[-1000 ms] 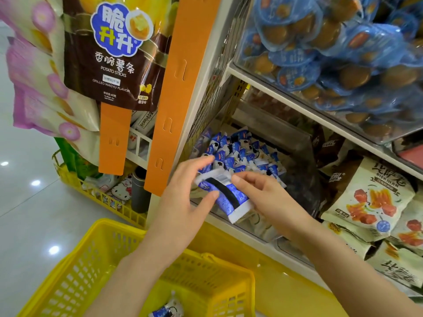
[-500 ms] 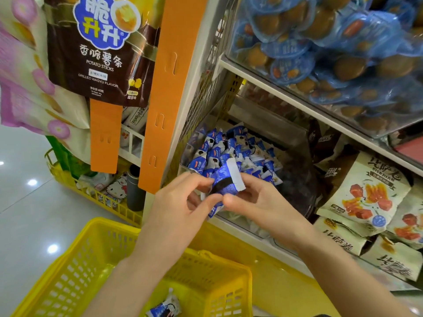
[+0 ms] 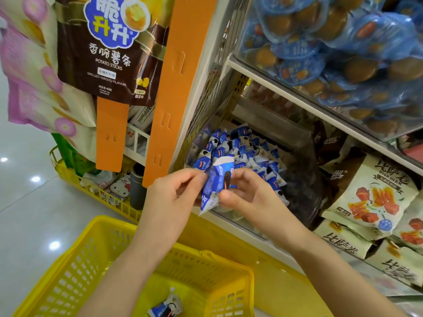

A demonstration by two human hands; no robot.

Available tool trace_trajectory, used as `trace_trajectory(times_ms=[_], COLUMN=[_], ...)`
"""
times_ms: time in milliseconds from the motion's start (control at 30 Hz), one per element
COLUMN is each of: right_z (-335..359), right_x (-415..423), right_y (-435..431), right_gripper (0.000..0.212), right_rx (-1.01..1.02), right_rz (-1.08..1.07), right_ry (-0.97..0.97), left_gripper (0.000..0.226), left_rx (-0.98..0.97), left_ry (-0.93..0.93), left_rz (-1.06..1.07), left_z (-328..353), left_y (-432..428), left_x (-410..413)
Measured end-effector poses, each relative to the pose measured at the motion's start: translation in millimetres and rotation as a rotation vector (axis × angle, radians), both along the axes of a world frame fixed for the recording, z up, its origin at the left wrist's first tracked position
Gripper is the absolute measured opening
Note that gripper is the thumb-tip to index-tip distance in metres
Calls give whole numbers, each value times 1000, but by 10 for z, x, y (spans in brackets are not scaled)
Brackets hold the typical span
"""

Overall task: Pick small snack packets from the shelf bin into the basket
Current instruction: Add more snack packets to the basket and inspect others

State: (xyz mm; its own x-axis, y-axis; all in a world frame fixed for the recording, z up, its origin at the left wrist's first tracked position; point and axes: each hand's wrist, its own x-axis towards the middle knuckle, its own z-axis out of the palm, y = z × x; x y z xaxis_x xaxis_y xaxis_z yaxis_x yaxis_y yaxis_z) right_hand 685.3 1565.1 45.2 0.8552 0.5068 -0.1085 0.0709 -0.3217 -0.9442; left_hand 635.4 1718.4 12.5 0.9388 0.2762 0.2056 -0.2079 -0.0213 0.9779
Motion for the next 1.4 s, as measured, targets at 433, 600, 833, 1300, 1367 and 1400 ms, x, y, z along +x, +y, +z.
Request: trace_trajectory(times_ms=[433,600,833,1300,1367,1400], right_z=[151,-166,-418,-124,-18,22], right_x=[699,1641,2061,1838,1643,1513], right_y=[-64,-153,-299,-290,-258,-241], right_gripper=[19,16,28,26,24,22], right_rx=[-132,-510,-816,-556,-424,-332], right_rz=[-353,-649,-628,-826,-774,-760], right_ry=[-271,-193,-220,-466,-454,-412], left_gripper=[23,25,15,22,21,22], left_rx=[-330,-373,-385,-427,-447,-461], left_ry=[192,182,192,235,244,244], left_rz=[-97,-91,-110,-83,-87,-93], left_z=[-111,-110,-184,-128,-116,-112], left_y=[-6,-20,30,-38,-46,-48], left_x=[158,257,341,321,300,288])
